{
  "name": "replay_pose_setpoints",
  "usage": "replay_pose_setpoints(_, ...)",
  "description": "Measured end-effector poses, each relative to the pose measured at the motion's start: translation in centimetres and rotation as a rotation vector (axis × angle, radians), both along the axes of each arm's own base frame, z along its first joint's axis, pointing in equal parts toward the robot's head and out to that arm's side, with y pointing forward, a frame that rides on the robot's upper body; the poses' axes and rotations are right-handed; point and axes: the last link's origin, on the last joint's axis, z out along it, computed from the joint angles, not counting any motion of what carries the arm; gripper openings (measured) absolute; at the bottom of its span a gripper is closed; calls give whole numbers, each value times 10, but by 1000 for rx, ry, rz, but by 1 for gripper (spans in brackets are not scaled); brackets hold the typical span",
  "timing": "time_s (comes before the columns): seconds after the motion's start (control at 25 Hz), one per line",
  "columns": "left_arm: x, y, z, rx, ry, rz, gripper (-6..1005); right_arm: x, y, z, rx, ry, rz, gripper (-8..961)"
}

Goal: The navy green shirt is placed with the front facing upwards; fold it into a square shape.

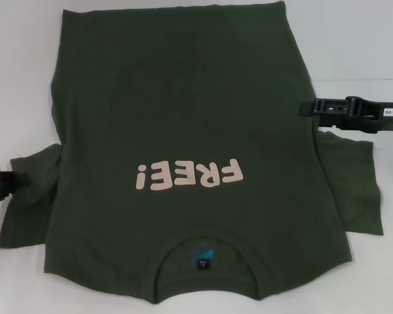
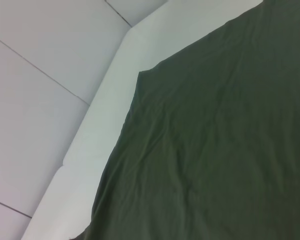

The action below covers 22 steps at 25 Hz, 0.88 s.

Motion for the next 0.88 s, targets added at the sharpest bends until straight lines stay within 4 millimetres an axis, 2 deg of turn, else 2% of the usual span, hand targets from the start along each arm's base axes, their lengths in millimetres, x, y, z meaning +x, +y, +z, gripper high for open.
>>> replay_pose_setpoints(0.16,0,0,1,-4,10,-1,176,1,0,1,4,4,-4,836)
replay_pose_setpoints(0.4,-1,1,1,-17,30,-5,-1,1,0,3,11,7,-7,836)
replay_pose_setpoints(0.6,2,5,8,-25,83,-38,-2,2,0,3,12,7,-8,836)
replay_pose_setpoints(0.88,18,23,25,-85,324,-170,-3,2,0,3,13,6,-9,836)
